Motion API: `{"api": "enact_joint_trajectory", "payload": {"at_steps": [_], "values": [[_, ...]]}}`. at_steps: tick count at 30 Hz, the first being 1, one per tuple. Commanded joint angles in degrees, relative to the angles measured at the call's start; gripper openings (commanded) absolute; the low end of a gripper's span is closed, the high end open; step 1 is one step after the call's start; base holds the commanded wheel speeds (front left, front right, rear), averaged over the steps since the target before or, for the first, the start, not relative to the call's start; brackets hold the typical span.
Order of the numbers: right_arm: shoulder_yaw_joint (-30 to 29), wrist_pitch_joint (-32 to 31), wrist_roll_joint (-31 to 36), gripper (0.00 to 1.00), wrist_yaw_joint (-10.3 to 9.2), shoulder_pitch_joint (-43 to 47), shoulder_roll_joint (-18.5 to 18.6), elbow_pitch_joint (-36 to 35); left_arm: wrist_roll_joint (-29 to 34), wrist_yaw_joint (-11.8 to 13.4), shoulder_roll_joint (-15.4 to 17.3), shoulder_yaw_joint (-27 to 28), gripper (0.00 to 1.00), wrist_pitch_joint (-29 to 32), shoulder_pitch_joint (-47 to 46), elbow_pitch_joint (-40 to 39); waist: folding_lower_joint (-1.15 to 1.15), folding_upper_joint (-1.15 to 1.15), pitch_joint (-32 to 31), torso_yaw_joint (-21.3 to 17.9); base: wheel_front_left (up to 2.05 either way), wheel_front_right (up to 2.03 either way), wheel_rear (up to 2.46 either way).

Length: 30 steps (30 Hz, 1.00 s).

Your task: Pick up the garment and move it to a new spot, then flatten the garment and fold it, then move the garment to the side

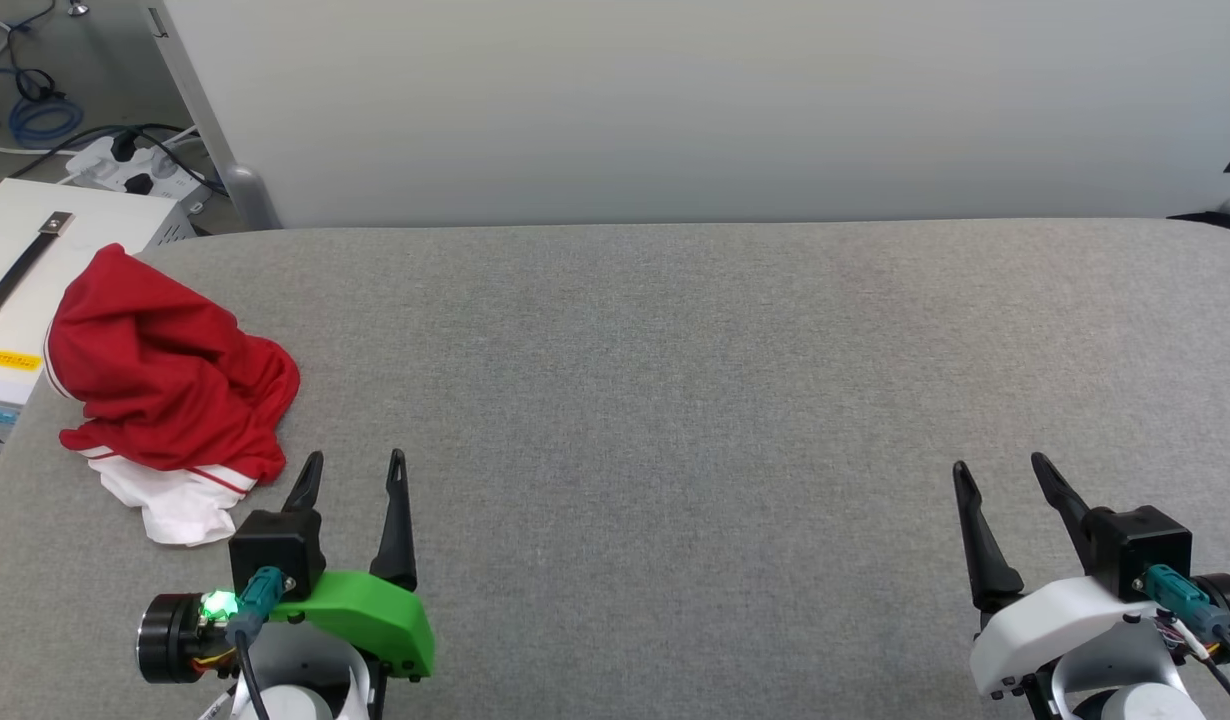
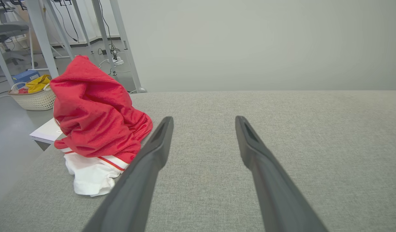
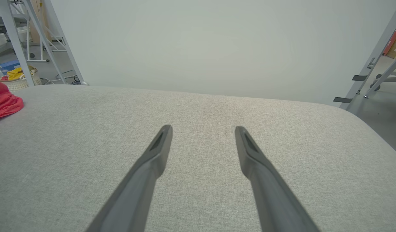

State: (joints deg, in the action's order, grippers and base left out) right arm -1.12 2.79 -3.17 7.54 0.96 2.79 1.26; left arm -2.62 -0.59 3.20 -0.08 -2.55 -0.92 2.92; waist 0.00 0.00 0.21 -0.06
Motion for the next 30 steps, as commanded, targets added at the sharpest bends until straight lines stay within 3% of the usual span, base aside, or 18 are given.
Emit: {"api": "enact_joint_trajectory", "payload": {"at_steps": [1,30], "values": [[-0.1,0.6,-0.6,1.00,-0.01,-0.7,0.0,0.1,-0.8,-0.3,-0.1,-0.2,1.00,-0.7,-0.2,0.2,0.00,0.00,0.0,0.0,0.00,0.00,0.00],[-0.4,4.0,-3.7,1.00,-0.02,-1.1,0.1,0.4,-4.4,-2.0,-0.1,-1.1,1.00,-4.1,0.0,2.8,0.00,0.00,0.4,0.2,0.00,0.00,0.00]]}}
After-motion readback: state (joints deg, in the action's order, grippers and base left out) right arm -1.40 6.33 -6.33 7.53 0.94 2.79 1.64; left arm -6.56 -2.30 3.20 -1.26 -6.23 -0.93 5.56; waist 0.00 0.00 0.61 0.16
